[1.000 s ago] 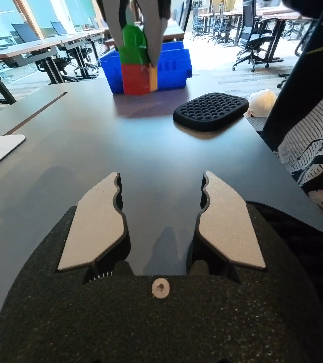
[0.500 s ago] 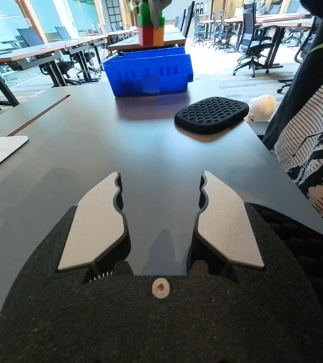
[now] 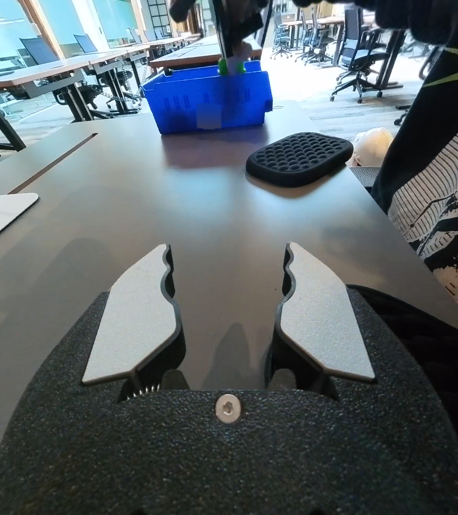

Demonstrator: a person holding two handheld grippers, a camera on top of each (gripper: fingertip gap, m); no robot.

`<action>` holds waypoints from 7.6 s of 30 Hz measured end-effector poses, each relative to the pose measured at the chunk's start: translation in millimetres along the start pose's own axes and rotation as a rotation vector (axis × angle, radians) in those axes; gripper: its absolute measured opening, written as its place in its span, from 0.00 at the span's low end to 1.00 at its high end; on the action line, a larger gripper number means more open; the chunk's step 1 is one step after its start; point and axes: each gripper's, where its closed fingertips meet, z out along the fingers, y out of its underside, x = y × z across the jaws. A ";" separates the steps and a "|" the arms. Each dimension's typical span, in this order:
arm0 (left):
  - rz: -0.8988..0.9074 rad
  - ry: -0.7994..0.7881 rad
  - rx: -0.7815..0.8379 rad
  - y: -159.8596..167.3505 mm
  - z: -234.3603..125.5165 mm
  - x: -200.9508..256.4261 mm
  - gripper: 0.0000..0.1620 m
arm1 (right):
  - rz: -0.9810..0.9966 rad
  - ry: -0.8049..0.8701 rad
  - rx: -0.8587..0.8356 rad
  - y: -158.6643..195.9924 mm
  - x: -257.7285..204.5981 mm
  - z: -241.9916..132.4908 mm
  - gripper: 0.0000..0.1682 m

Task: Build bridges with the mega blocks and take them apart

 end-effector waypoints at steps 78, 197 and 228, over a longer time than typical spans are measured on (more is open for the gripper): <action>0.064 -0.769 -0.048 -97.3 -159.2 -32.2 0.31 | -0.849 -0.589 1.471 -100.5 -391.2 -95.8 0.42; -0.002 -0.006 -1.205 33.2 19.3 0.8 0.22 | -0.982 -0.591 1.191 -92.7 -411.3 -26.9 0.36; 0.014 0.039 -1.302 57.3 20.7 7.4 0.29 | -0.984 -0.585 1.150 -94.2 -410.9 -20.2 0.36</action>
